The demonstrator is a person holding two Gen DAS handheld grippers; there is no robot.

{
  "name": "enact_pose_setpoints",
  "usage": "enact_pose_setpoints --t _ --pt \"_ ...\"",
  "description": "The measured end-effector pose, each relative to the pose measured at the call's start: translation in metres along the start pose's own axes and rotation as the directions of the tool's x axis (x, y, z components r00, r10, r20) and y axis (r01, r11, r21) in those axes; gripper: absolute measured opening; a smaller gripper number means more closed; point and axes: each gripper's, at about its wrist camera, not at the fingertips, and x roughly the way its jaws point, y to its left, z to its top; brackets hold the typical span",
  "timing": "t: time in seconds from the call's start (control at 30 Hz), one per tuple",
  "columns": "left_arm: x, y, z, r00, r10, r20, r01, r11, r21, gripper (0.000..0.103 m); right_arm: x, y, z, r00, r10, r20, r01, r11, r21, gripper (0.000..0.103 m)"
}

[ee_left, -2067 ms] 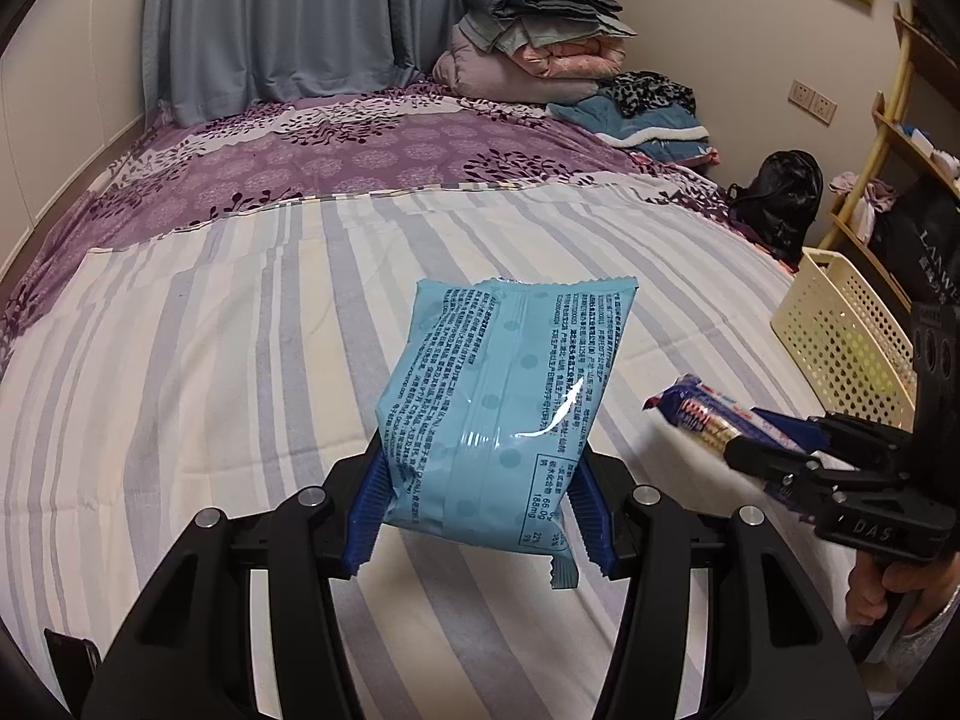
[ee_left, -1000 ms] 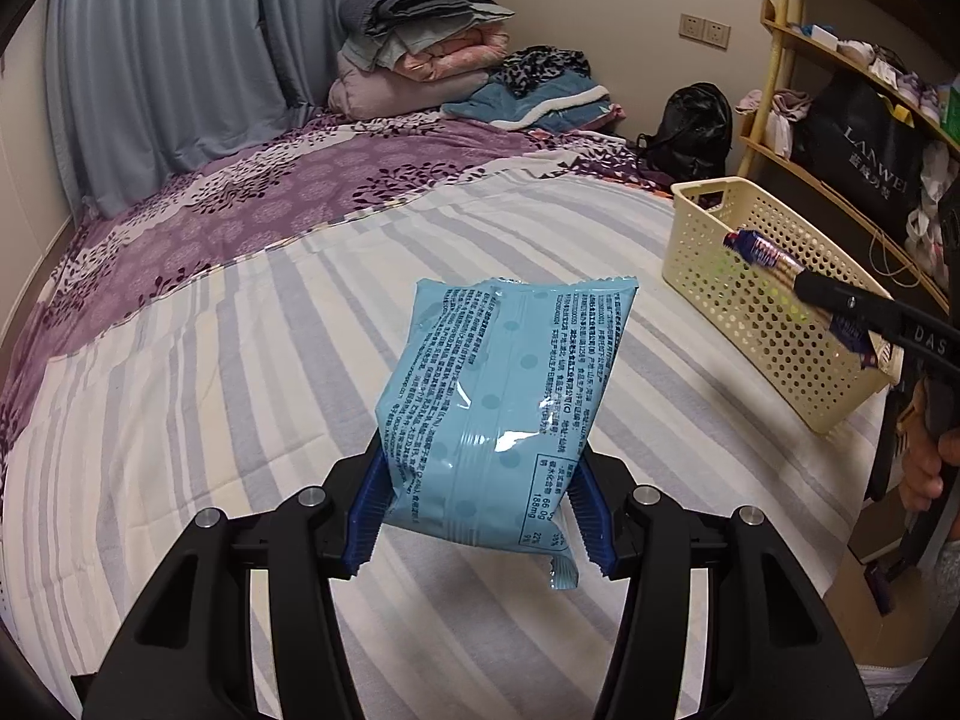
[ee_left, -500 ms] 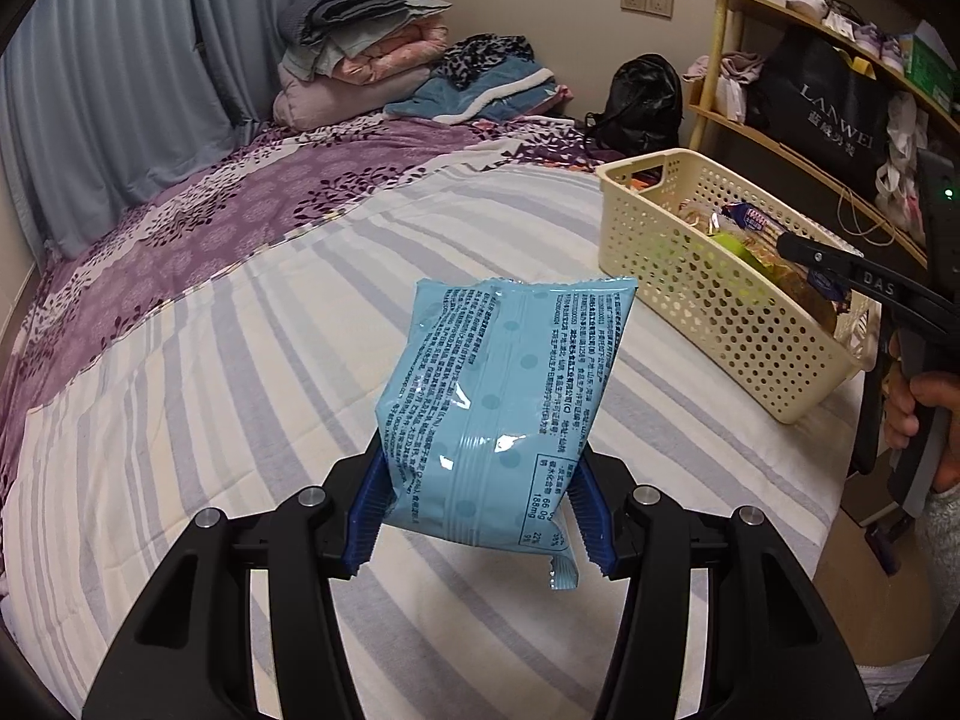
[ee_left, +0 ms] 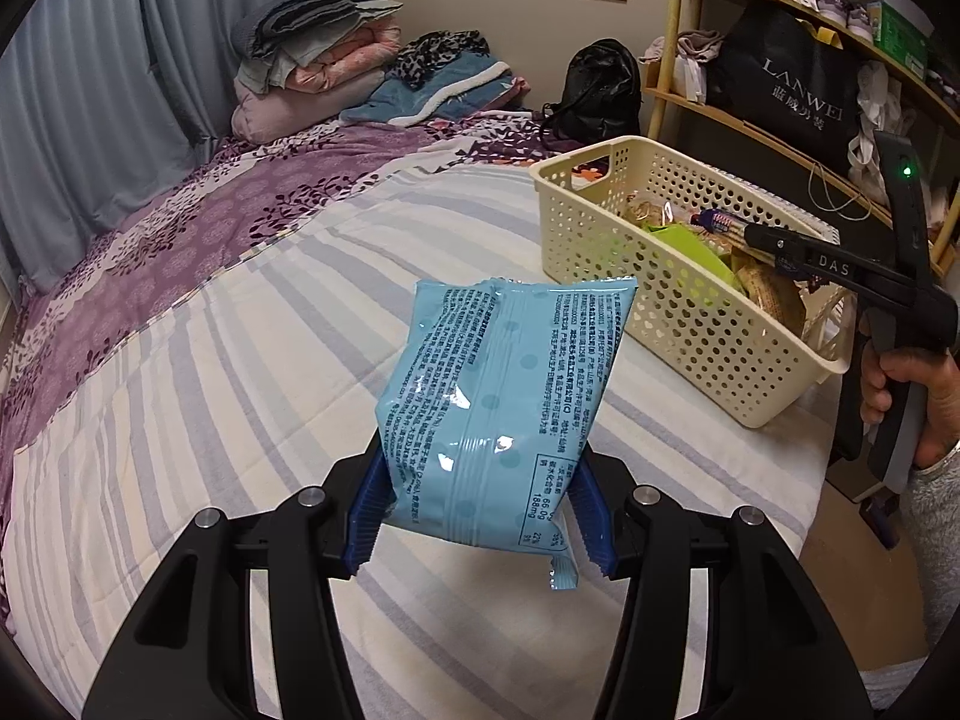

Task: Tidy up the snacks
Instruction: 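Carry the biscuit pack into the basket and open the right gripper, then carry the light blue packet into the basket and open the left gripper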

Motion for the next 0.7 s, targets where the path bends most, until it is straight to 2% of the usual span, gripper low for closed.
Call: enact_pose_setpoints --t 0.1,0.23,0.57,0.7 --pt "0.002 -0.007 0.006 1.0 -0.011 0.004 0.011 1.0 0.012 0.055 -0.004 -0.005 0.0 1.0 0.009 0.007 -0.009 1.0 0.012 0.046" --pt "0.004 -0.019 0.019 0.999 -0.034 0.016 0.034 0.999 0.038 0.055 -0.016 -0.009 -0.002 0.998 0.024 0.051 -0.025 0.999 0.029 0.06" --pt "0.018 -0.066 0.058 0.991 -0.125 0.042 0.12 0.987 0.102 0.055 -0.049 -0.027 -0.006 0.993 0.013 0.12 -0.022 0.997 0.076 0.06" --pt "0.031 -0.088 0.076 0.983 -0.181 0.043 0.175 0.978 0.112 0.055 -0.062 -0.034 -0.014 0.99 -0.012 0.139 -0.001 0.995 0.095 0.07"
